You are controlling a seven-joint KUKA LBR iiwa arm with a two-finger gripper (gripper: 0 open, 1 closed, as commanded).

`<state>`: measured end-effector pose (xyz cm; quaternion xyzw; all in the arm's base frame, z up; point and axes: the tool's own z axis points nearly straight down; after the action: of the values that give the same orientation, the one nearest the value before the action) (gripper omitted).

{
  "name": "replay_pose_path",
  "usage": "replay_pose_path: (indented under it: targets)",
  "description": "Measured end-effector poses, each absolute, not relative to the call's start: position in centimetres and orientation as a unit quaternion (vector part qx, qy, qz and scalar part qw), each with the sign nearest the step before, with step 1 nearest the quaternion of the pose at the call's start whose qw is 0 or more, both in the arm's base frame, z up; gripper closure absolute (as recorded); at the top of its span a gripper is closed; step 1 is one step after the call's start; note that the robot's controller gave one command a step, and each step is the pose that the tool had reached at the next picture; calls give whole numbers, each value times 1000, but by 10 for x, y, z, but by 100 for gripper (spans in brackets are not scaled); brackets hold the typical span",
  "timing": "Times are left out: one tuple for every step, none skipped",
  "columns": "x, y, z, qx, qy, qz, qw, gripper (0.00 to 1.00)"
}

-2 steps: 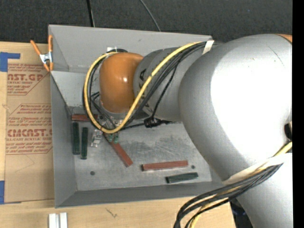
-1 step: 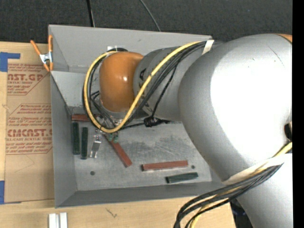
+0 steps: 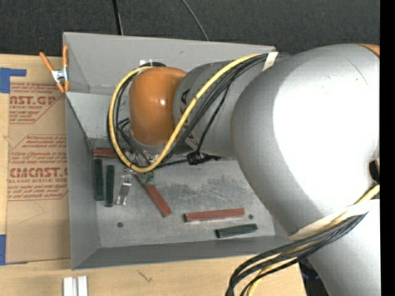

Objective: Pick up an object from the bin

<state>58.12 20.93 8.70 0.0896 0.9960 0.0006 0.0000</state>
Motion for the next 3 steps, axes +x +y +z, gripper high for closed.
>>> replay_pose_path:
  targets:
    - [541,209,85,119,993,1,1,0]
    - [514,234,86,162,987,0,-1,0]
    - [535,212,105,83,997,0,0,0]
